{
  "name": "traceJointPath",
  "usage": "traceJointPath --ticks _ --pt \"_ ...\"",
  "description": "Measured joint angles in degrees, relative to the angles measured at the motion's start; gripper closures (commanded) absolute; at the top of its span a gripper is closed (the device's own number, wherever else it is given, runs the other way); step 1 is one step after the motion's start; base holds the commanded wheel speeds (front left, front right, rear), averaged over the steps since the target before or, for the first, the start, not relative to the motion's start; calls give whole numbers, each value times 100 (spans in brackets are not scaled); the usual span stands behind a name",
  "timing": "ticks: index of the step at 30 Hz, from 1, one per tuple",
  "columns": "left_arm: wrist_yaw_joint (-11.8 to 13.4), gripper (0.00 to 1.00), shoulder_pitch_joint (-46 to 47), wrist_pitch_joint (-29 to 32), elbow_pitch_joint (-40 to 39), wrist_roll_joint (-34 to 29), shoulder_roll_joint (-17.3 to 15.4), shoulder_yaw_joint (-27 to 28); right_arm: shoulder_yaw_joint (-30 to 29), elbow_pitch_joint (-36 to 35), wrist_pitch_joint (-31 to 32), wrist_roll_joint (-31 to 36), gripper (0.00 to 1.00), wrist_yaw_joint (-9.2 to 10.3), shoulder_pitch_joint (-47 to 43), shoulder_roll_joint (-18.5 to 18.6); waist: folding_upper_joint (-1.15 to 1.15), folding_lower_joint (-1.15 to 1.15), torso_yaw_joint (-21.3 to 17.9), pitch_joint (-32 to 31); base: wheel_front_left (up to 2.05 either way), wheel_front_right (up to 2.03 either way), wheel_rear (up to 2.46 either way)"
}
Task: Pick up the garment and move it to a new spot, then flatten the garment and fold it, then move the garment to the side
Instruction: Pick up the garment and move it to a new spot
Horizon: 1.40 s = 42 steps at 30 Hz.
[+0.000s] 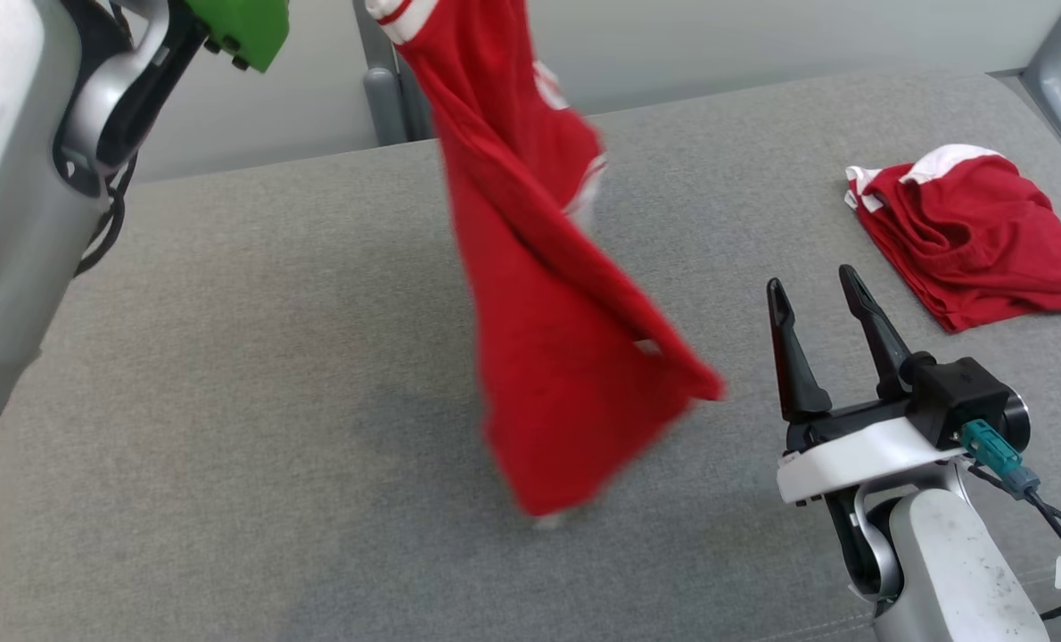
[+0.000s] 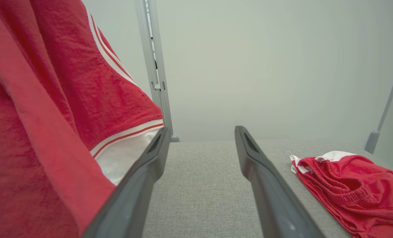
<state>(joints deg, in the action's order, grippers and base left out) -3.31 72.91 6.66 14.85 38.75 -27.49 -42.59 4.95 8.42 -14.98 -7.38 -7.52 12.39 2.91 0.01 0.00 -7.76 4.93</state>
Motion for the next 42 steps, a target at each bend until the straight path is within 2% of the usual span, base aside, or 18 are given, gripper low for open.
traceJointPath --ticks 7,15,23,33,34,35,36,39,42 --pt "344 100 -1122 -280 489 237 -137 38 -45 -67 -1 -69 0 0 -3 0 0 0 -140 185 0 0 0" --pt "720 100 -2866 -980 1551 765 -461 326 -84 -71 -1 -108 0 0 -6 -1 0 0 -143 367 0 0 0" --pt "772 100 -3840 -1552 2111 1155 -433 535 -125 21 -2 -1 0 0 -57 -2 0 0 54 371 0 0 0" --pt "892 100 -4328 -1886 2217 1404 -221 693 -67 107 -2 53 0 0 -155 -2 0 0 296 189 0 0 0" --pt "893 85 -4364 -1894 2229 1414 -202 695 -54 111 -2 52 0 0 -157 -3 0 0 310 175 0 0 0" --pt "896 64 -4401 -1912 2245 1430 -170 704 -44 115 -2 51 0 0 -159 -4 0 0 326 161 0 0 0" --pt "905 58 -4432 -1935 2252 1456 -135 712 -41 120 -2 48 0 0 -159 -4 0 0 340 150 0 0 0" --pt "920 0 -4529 -1991 2262 1473 -48 736 -45 134 -2 43 0 0 -162 -4 0 0 371 138 0 0 0" --pt "946 0 -4652 -2075 2260 1475 -20 810 -100 158 -2 59 0 0 -175 -5 0 0 387 144 0 0 0"
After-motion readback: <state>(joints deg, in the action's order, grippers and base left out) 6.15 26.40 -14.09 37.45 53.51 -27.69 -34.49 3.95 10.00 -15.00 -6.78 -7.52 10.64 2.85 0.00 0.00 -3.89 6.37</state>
